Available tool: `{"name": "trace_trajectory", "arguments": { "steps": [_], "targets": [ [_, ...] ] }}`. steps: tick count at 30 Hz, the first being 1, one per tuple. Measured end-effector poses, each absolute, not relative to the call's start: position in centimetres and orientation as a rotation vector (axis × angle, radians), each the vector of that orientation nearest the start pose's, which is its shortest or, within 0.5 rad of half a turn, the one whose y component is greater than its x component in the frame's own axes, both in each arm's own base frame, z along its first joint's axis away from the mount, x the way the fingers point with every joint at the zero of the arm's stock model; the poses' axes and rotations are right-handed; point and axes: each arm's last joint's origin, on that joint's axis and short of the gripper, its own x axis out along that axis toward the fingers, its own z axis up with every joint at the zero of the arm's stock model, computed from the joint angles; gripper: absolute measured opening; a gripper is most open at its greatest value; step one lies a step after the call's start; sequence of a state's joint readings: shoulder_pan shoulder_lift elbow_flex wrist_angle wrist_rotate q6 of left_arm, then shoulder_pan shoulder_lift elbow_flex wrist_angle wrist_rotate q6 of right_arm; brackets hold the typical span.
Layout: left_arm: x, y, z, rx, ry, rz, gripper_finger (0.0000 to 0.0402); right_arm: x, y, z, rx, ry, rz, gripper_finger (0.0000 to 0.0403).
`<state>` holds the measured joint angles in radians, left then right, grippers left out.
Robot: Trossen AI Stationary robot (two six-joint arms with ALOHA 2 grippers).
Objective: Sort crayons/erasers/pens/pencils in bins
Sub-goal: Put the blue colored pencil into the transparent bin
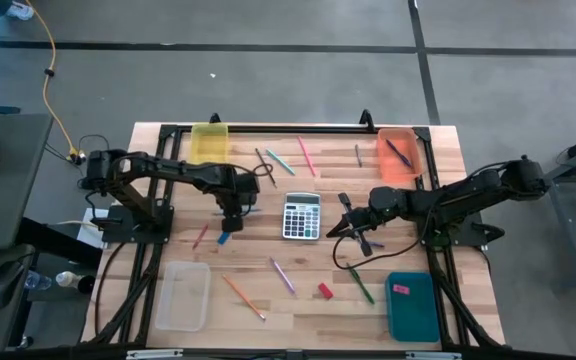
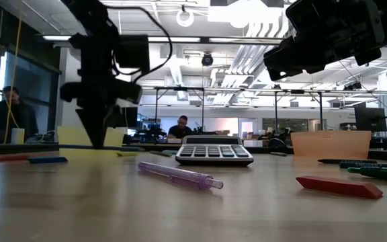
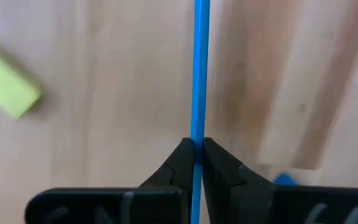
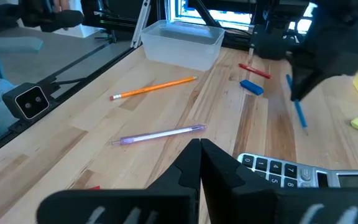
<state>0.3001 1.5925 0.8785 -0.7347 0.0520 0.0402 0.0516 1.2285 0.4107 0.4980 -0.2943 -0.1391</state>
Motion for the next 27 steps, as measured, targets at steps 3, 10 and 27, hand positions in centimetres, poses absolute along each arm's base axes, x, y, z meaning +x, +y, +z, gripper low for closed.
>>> {"name": "trace_trajectory", "arguments": {
  "steps": [3, 10, 27],
  "targets": [
    [25.6, 7.0, 16.3, -0.235, 1.423, 0.166, 0.0004, 23.3, 2.0, 18.4, -0.098, 0.294, 0.364, 0.0],
    [26.5, 4.5, 17.9, -0.308, 1.465, 0.157, 0.0004, 23.3, 2.0, 18.5, -0.098, 0.294, 0.364, 0.0],
    [23.7, -5.4, 23.9, -0.489, 1.311, 0.222, 0.0001, 23.3, 2.0, 18.4, -0.116, 0.293, 0.367, 0.0]
  ]
}}
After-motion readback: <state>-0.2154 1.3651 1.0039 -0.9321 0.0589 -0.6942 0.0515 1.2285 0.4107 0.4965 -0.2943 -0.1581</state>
